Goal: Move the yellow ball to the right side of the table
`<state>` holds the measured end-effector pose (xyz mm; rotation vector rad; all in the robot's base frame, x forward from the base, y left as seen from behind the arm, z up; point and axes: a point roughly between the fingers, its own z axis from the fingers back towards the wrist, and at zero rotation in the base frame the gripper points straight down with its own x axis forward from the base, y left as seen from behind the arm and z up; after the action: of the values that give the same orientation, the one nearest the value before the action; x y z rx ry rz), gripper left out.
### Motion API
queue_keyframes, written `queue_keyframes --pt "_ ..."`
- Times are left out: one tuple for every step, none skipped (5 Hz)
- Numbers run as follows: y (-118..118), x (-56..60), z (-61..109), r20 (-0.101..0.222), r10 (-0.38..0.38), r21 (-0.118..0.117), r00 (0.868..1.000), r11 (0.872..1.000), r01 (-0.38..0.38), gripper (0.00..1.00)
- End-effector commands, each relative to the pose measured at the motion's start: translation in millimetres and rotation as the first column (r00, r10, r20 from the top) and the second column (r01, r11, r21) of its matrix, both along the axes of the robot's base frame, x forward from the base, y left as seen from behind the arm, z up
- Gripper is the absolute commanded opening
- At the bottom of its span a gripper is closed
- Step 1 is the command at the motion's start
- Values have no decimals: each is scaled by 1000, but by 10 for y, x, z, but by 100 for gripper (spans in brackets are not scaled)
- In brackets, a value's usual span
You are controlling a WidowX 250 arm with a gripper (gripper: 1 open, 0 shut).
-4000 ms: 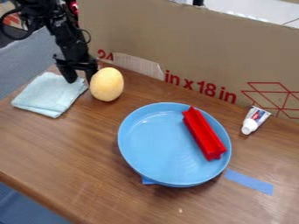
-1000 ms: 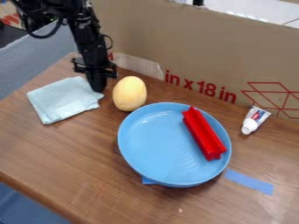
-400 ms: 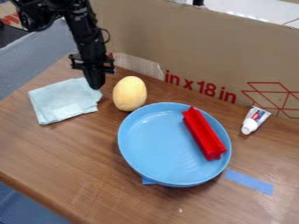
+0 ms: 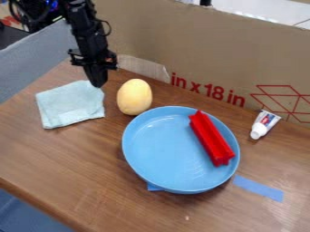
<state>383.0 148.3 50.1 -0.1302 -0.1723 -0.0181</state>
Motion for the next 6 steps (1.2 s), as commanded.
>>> queue_keyframes --pt "33 22 348 78 -1 38 997 999 -2 0" --pt "83 -38 318 92 25 11 995 1000 -26 0" --pt "77 84 416 104 23 7 994 1000 -24 0" --pt "66 69 572 142 14 14 990 1000 -16 0" --pt "152 177 658 129 31 14 991 999 -33 0" --pt "188 109 554 109 4 -14 994 1000 -2 0"
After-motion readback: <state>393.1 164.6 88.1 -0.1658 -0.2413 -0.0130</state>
